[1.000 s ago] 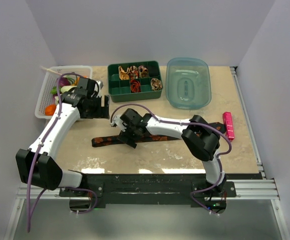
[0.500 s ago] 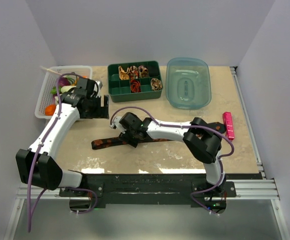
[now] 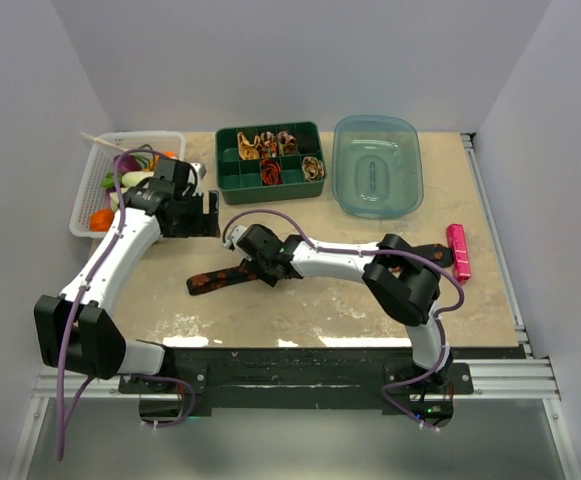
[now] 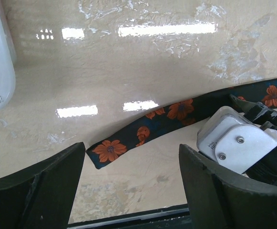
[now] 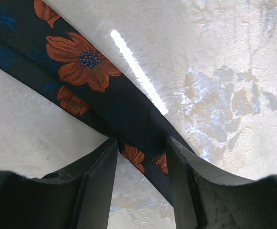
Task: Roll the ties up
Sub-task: Flatten out the tie at the center of the board.
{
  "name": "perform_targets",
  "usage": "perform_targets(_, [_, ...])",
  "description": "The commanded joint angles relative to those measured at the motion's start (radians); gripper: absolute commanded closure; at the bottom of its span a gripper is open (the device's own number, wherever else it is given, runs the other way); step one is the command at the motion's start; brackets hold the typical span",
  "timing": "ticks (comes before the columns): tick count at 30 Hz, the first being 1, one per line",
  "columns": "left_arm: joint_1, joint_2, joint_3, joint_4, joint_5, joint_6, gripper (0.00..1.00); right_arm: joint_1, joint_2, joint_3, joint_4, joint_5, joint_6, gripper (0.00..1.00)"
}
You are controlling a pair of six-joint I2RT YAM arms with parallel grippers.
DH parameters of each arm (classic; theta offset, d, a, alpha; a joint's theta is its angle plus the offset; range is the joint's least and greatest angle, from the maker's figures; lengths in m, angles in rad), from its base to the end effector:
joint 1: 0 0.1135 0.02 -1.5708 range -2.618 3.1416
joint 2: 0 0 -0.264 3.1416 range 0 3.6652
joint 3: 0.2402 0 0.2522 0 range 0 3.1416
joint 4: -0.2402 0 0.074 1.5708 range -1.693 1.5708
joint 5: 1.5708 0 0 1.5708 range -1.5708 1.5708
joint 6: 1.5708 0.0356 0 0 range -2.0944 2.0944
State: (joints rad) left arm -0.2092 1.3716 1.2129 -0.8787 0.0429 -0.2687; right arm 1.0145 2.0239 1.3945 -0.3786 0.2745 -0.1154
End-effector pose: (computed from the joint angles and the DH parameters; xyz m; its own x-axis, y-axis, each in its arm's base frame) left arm 0.2685 -0.0586 0.2985 -0.8728 -0.0858 -0.4804 -0.0030 0.9853 -0.1706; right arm 0.2335 0.3572 0.1636 -0.3583 -0.7861 -0.5036 -0.7875 0.5442 -0.2892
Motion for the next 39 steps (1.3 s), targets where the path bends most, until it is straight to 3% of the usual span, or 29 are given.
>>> perform_targets(1, [0.010,0.021,-0.001,0.069,0.029,0.002,0.16,-0.005,0.039,0.038,-0.028,0.063,0.040,0.50])
perform_targets(5, [0.010,0.021,-0.019,0.084,0.073,0.003,0.18,-0.005,0.006,0.052,-0.037,-0.027,0.052,0.39])
perform_targets(6, [0.010,0.020,-0.029,0.090,0.087,0.006,0.20,-0.007,-0.019,0.057,-0.037,-0.069,0.060,0.31])
perform_targets(9, [0.008,-0.002,-0.100,0.124,0.176,0.006,0.31,-0.008,-0.072,0.072,-0.029,-0.130,0.083,0.22])
perform_targets(12, [-0.004,-0.025,-0.159,0.164,0.241,-0.020,0.51,-0.019,-0.108,0.095,-0.026,-0.195,0.109,0.15])
perform_targets(16, [-0.050,-0.029,-0.269,0.190,0.265,-0.069,0.82,-0.060,-0.148,0.116,-0.026,-0.234,0.163,0.12])
perform_targets(20, [-0.140,-0.013,-0.308,0.184,0.241,-0.118,0.99,-0.146,-0.154,0.112,-0.023,-0.320,0.216,0.13])
perform_targets(25, [-0.170,0.073,-0.315,0.133,0.155,-0.124,1.00,-0.247,-0.160,0.083,0.009,-0.417,0.244,0.12])
perform_targets(39, [-0.171,0.274,-0.277,0.172,-0.078,-0.093,1.00,-0.260,-0.163,0.080,-0.005,-0.382,0.243,0.11])
